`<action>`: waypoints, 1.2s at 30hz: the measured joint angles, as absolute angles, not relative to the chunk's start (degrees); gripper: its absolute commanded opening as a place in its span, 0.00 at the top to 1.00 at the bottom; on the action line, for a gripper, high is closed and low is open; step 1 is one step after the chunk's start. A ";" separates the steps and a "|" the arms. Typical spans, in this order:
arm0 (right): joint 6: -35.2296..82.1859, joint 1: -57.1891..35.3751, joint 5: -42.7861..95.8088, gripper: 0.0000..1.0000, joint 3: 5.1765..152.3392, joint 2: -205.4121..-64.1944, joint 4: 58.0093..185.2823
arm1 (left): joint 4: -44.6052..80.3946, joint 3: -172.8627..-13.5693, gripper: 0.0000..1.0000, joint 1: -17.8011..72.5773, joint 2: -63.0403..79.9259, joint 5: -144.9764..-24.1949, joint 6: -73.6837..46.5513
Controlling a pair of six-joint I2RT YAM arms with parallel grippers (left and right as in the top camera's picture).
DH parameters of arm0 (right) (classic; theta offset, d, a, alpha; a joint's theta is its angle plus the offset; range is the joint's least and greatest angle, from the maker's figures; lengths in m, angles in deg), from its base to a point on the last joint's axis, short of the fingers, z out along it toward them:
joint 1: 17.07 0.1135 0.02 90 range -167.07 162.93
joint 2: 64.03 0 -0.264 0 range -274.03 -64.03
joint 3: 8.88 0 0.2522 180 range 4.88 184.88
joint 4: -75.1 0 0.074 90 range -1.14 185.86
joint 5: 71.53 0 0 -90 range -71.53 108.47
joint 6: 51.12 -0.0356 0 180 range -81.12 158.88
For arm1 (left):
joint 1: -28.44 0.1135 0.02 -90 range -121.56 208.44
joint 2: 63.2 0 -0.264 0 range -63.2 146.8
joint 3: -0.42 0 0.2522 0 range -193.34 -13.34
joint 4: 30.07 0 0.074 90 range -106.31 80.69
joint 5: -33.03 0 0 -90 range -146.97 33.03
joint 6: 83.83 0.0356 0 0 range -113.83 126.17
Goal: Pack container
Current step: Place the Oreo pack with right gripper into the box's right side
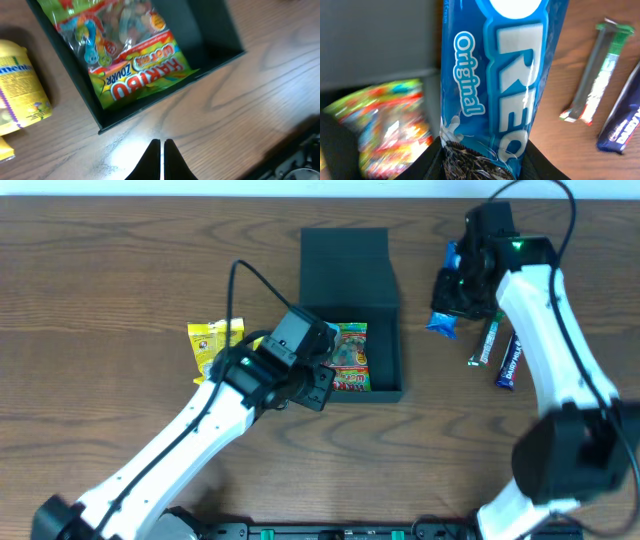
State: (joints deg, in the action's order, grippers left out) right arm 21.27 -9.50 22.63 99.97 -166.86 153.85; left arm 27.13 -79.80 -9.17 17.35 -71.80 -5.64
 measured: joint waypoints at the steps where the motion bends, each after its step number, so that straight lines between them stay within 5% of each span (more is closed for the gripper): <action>1: 21.42 -7.57 22.83 0.99 100.06 -164.91 154.79 | 27.11 -79.82 0.94 -9.17 16.17 -71.80 -5.66; 10: 20.29 8.43 24.01 0.99 91.56 -160.93 151.12 | 30.04 -80.82 0.90 -9.17 3.56 -71.78 -5.84; 21: 11.43 9.41 20.56 0.98 80.08 -161.15 141.94 | 33.53 -80.87 0.89 -9.15 1.09 -71.78 -5.84; 23: 11.39 9.41 20.25 0.89 80.04 -161.15 141.63 | 33.58 -80.87 0.89 -9.15 1.07 -71.78 -5.86; 24: 11.48 9.41 20.12 0.73 80.04 -161.15 141.63 | 33.58 -80.87 0.89 -9.15 1.07 -71.78 -5.84; 25: 11.83 9.41 20.03 0.45 80.04 -161.15 141.63 | 33.60 -80.87 0.88 -9.15 1.07 -71.78 -5.84; 26: 12.20 9.41 19.94 0.39 80.04 -161.15 141.63 | 33.58 -80.87 0.88 -9.17 1.07 -71.80 -5.84; 31: 15.72 9.41 19.75 0.30 80.04 -161.15 141.74 | 33.60 -80.87 0.86 -9.15 1.07 -71.78 -5.84; 36: 17.18 9.41 19.53 0.36 80.04 -161.15 142.77 | 33.62 -80.87 0.83 -9.15 1.07 -71.78 -5.82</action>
